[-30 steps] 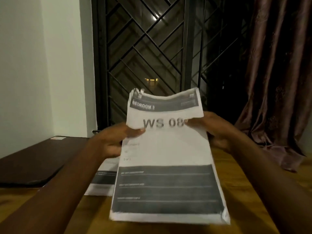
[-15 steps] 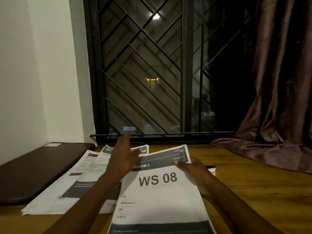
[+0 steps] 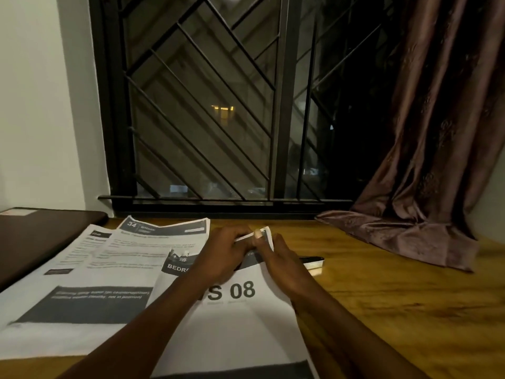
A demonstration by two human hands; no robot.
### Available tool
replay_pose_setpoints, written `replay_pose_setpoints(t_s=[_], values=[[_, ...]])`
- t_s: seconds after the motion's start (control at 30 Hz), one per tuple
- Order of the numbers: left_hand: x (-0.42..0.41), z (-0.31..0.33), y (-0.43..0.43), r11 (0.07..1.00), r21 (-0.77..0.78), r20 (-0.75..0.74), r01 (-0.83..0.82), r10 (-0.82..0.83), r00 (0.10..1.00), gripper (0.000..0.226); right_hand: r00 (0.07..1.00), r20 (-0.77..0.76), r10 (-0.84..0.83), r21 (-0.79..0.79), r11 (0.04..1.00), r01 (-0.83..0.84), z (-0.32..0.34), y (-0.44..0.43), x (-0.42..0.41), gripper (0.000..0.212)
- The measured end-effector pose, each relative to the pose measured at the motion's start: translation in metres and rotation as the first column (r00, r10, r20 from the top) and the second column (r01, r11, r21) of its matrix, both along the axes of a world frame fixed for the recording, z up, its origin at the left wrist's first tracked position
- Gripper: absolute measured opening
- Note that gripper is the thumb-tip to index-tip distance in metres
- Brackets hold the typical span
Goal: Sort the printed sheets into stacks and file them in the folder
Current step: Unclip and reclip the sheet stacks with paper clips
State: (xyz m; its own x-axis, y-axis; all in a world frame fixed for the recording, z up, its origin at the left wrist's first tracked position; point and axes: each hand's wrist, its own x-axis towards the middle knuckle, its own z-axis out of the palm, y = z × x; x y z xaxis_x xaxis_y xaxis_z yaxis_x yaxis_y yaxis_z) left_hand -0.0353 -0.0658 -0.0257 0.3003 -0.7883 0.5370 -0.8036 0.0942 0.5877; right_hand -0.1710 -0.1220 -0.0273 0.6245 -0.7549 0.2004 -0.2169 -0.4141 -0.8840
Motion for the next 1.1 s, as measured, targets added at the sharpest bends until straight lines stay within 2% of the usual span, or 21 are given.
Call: replay_pose_setpoints(t_s=[0.07,0.1,0.13,0.2,0.27,0.3,0.37,0.5,0.53,0.6,0.67,0.73,0.8,0.87,1.1], values=[[0.001,-0.004,-0.001,1.000,0.020,-0.050,-0.006,0.007,0.999,0.023,0.994,0.097,-0.051,0.043,0.998,0.047,0.013,-0.008,-0.011,0.037],[0.001,-0.006,-0.001,1.000,0.028,-0.070,-0.011,0.013,0.997,0.025,0.989,0.111,-0.092,-0.009,0.996,0.094,0.017,-0.018,-0.020,0.028],[0.000,-0.009,-0.001,1.000,0.024,-0.087,-0.017,0.019,0.996,0.026,0.991,0.052,-0.123,-0.125,0.984,0.128,0.021,-0.029,-0.031,0.020],[-0.002,-0.013,0.000,0.999,0.020,-0.093,-0.032,0.034,0.995,0.026,0.967,-0.220,-0.126,-0.305,0.951,0.054,0.020,-0.053,-0.050,0.040],[-0.003,-0.016,0.000,0.999,0.018,-0.095,-0.042,0.043,0.995,0.026,0.883,-0.468,-0.047,-0.254,0.964,-0.083,0.014,-0.067,-0.059,0.058],[-0.004,-0.017,0.000,0.998,0.025,-0.081,-0.051,0.052,0.995,0.026,0.854,-0.520,0.003,-0.192,0.974,-0.120,0.012,-0.068,-0.060,0.063],[-0.006,-0.018,-0.001,0.997,0.041,-0.043,-0.064,0.066,0.997,0.027,0.859,-0.511,0.029,-0.176,0.975,-0.138,0.007,-0.071,-0.055,0.061],[-0.009,-0.021,-0.004,0.994,0.057,0.021,-0.093,0.092,0.996,0.029,0.917,-0.398,-0.008,-0.302,0.945,-0.123,0.000,-0.072,-0.045,0.031],[-0.009,-0.021,-0.005,0.993,0.064,0.053,-0.102,0.099,0.994,0.027,0.937,-0.351,0.009,-0.287,0.951,-0.116,0.000,-0.071,-0.046,0.025],[-0.009,-0.022,-0.006,0.989,0.075,0.120,-0.127,0.118,0.986,0.023,0.975,-0.206,0.078,-0.156,0.981,-0.112,0.005,-0.069,-0.051,0.018],[-0.010,-0.022,-0.007,0.986,0.059,0.182,-0.158,0.145,0.973,0.021,0.980,-0.145,0.134,-0.076,0.986,-0.146,0.013,-0.066,-0.058,0.017],[-0.011,-0.022,-0.008,0.982,0.033,0.236,-0.186,0.173,0.956,0.022,0.966,-0.211,0.152,-0.088,0.981,-0.174,0.018,-0.063,-0.059,0.022],[-0.012,-0.022,-0.008,0.982,0.008,0.260,-0.188,0.179,0.949,0.023,0.928,-0.353,0.120,-0.209,0.957,-0.203,0.018,-0.062,-0.055,0.033],[-0.013,-0.022,-0.007,0.984,-0.020,0.284,-0.179,0.177,0.942,0.022,0.907,-0.407,0.106,-0.269,0.935,-0.230,0.017,-0.060,-0.050,0.040],[-0.015,-0.019,-0.006,0.984,-0.108,0.423,-0.145,0.177,0.889,0.024,0.943,-0.295,0.154,-0.206,0.953,-0.220,0.010,-0.047,-0.038,0.013]])
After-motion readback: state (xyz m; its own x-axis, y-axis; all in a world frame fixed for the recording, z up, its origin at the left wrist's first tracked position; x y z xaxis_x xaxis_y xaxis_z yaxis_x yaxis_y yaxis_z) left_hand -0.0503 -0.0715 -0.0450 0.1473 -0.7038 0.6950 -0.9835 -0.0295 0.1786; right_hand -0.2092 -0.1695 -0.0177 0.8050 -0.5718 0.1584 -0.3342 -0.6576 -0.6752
